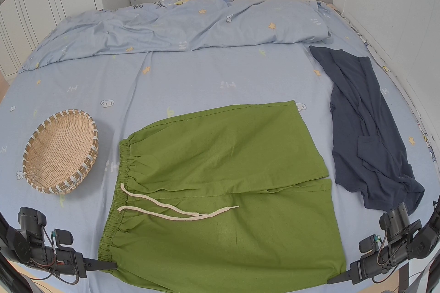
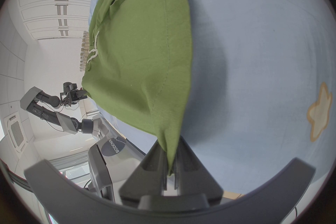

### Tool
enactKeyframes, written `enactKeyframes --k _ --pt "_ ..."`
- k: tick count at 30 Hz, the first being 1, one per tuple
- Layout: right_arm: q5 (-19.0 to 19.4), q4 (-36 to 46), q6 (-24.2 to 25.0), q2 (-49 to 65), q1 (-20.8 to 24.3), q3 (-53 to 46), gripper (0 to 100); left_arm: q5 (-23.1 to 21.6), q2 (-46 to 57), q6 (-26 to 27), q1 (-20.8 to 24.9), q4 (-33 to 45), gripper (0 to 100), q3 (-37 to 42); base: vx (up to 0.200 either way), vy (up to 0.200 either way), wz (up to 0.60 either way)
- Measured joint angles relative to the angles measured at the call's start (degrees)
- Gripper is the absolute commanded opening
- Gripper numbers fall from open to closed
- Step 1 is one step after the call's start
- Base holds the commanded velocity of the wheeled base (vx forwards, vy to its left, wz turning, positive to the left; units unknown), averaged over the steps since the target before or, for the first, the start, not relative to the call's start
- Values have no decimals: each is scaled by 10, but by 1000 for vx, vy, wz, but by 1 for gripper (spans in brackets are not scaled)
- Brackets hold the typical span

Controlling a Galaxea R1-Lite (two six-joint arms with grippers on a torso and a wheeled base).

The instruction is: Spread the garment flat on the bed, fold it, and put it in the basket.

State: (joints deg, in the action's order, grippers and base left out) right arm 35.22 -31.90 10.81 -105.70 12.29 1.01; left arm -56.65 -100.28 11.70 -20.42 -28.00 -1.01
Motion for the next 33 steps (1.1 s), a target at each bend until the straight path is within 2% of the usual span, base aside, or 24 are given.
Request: enactKeyframes --k 15,20,25,33 --pt "0 51 -3 102 2 0 0 1 40 -11 3 74 0 -1 0 0 0" --pt "0 101 21 155 5 28 0 3 87 -83 11 196 0 -53 0 0 0" --pt "-1 233 37 217 8 120 0 4 144 -169 25 325 0 -160 0 0 0" --pt "-3 410 48 289 9 340 0 20 194 -282 52 409 0 -313 0 0 0"
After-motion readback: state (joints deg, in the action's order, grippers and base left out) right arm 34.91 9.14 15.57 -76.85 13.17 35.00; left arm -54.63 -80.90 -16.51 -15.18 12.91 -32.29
